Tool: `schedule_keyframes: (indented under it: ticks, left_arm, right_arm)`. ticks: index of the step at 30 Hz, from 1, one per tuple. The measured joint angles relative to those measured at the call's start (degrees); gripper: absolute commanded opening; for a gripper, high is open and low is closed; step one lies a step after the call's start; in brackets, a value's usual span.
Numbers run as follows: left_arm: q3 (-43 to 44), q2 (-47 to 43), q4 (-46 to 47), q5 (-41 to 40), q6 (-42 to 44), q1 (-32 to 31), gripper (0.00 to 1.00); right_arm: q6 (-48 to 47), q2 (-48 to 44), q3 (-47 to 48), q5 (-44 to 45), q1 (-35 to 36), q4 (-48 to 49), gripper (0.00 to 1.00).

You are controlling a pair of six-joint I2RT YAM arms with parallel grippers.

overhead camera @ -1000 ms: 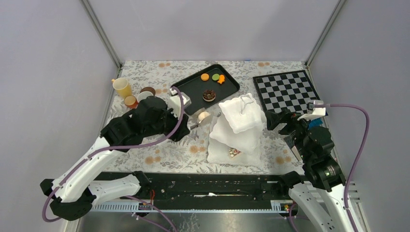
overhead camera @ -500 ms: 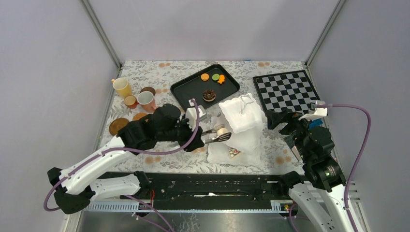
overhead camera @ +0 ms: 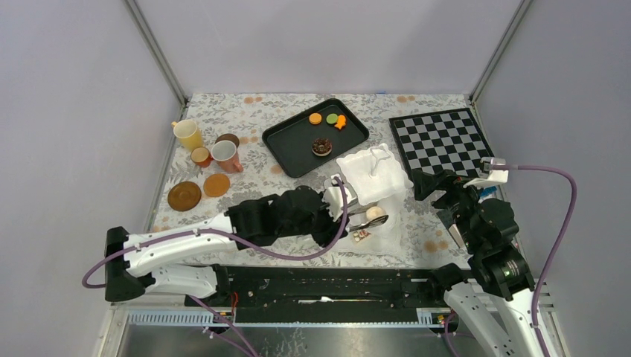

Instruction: Serve the afternoon tea

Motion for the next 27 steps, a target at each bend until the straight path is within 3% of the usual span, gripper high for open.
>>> schedule_keyframes:
  ticks: [16,27]
  left_arm:
    - [-2.47,10.73,15.96,-18.71,-1.09,-6.62,0.32]
    - [-2.19,15.47,19.74,-23.19,-1.70,-6.60,0.35]
  right_arm:
    - [-0.04,-0.83,0.00,0.02,0.00,-0.22,0.98]
    - [-0.11,-1.51,0.00,0.24,0.00,-0.50,0.98]
